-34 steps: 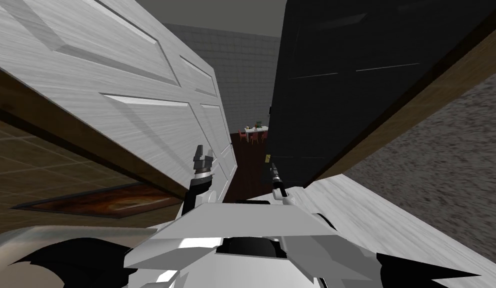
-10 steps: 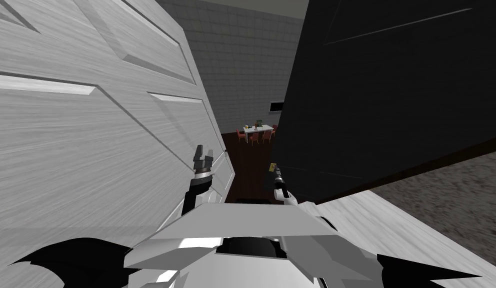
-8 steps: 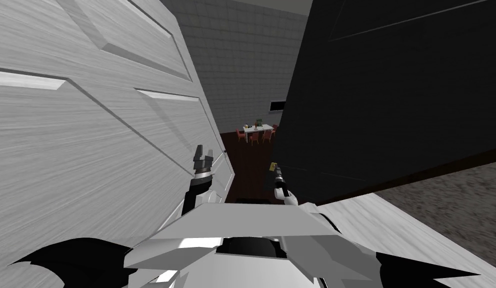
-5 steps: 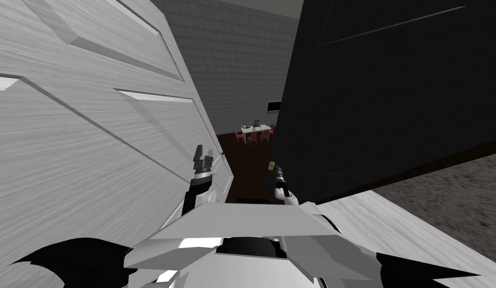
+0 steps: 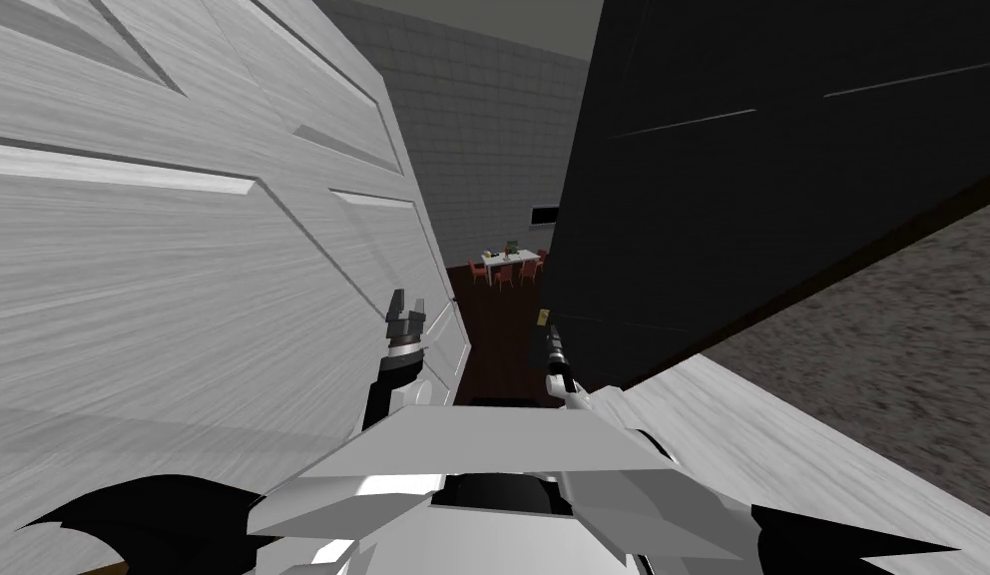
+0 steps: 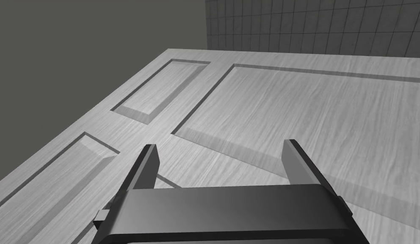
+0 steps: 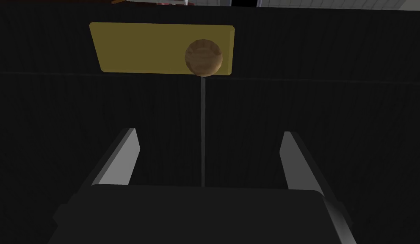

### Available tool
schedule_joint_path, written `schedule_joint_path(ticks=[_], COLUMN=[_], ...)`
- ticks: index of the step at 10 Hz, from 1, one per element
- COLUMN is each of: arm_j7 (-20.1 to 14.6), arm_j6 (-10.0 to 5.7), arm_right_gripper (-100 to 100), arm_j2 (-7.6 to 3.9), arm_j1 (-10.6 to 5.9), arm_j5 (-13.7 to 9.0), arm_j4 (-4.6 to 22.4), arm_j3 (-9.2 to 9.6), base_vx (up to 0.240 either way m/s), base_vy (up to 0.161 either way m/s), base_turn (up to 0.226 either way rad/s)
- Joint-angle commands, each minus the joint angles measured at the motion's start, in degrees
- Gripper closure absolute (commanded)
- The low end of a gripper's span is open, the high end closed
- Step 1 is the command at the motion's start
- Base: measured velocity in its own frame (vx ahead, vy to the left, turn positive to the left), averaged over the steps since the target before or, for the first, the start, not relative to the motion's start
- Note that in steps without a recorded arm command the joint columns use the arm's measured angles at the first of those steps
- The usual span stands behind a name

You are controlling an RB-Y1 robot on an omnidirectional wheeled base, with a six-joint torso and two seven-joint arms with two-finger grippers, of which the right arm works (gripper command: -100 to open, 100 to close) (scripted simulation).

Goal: Push the door open

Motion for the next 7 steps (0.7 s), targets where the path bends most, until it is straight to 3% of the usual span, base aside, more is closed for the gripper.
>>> schedule_joint_path(ticks=[1,3,7], arm_j7=[0.0,0.1,0.27], arm_j6=[0.0,-0.34,-1.46], arm_right_gripper=[-100,-100,-100], arm_j2=[0.0,-0.21,-0.29], arm_j1=[0.0,0.31,0.82], arm_j5=[0.0,-0.11,-0.35], arm_j4=[0.0,0.01,0.27], arm_j3=[0.0,-0.14,-0.47], base_vx=[-0.121,0.117,0.208], base_vy=[0.054,-0.008,-0.031], base_turn=[-0.017,0.029,0.033])
